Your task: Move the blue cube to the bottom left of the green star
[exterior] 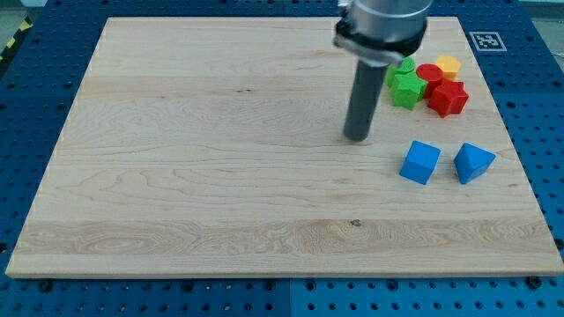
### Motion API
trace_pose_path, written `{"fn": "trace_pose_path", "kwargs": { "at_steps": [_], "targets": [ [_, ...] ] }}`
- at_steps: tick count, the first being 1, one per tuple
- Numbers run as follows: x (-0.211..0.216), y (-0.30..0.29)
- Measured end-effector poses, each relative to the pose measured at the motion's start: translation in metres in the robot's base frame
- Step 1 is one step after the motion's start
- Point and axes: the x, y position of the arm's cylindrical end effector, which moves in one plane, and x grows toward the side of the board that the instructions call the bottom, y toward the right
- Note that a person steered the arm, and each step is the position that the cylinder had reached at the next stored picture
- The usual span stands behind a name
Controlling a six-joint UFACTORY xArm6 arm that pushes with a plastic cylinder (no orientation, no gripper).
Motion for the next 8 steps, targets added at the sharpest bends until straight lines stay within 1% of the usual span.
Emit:
{"fn": "trace_pose_path", "kwargs": {
  "at_steps": [1, 2, 3, 6, 8],
  "targets": [
    [0.069, 0.013],
    [0.102, 0.063],
    [0.102, 0.067],
    [0.049, 0.096],
    [0.019, 0.101]
  ]
}}
